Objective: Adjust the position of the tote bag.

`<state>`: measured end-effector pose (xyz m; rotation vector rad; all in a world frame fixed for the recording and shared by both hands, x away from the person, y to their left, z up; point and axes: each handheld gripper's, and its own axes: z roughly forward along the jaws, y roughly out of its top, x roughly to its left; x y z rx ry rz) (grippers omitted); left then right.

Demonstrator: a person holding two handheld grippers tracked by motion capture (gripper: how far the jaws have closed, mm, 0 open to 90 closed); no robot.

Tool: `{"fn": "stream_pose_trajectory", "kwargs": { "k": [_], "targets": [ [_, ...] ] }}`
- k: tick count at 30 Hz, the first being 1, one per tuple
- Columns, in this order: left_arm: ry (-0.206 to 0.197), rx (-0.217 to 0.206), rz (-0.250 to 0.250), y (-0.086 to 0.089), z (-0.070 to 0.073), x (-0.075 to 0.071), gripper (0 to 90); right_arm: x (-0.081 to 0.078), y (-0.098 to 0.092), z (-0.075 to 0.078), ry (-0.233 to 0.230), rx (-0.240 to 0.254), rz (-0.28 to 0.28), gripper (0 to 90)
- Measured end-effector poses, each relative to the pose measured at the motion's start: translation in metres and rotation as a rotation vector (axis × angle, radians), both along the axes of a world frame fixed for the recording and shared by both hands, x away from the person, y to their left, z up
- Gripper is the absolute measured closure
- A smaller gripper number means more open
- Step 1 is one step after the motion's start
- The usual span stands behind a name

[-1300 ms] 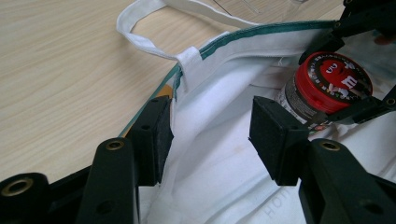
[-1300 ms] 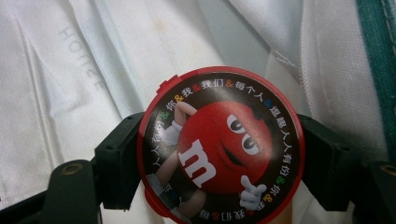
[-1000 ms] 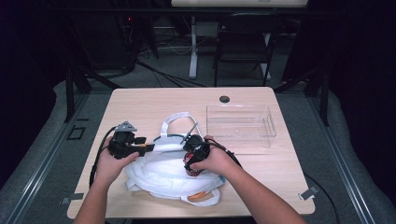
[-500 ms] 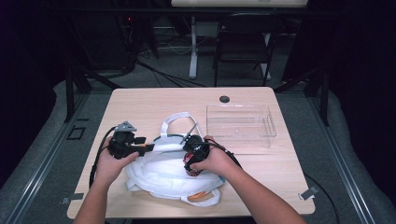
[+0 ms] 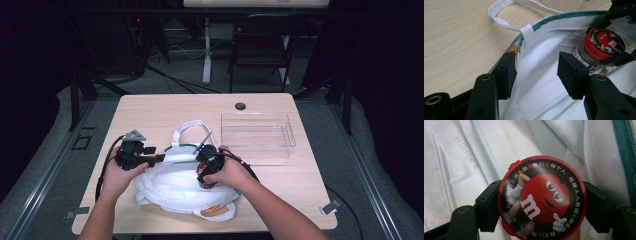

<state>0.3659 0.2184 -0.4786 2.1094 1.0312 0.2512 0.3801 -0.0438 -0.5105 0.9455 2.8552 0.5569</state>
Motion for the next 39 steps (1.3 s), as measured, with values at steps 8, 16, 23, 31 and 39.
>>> {"fn": "stream_pose_trajectory", "kwargs": {
  "k": [8,16,23,31,39],
  "targets": [
    [0.000,0.002,0.001,0.000,0.000,0.000,48.5,-0.002,0.001,0.001,-0.008,0.011,-0.002,25.1],
    [-0.005,0.002,0.007,0.001,0.000,0.000,48.5,-0.005,0.002,0.009,-0.018,0.015,-0.006,25.1],
    [-0.002,0.000,0.004,0.001,0.000,0.000,48.5,-0.007,0.003,0.018,-0.025,0.010,-0.003,25.1],
    [-0.002,0.001,0.005,0.003,0.001,0.000,48.5,-0.009,0.005,0.030,-0.035,0.014,0.004,25.1],
    [-0.003,-0.008,0.012,0.003,0.001,-0.001,48.5,-0.013,0.006,0.043,-0.043,0.004,-0.003,25.1]
  ]
}}
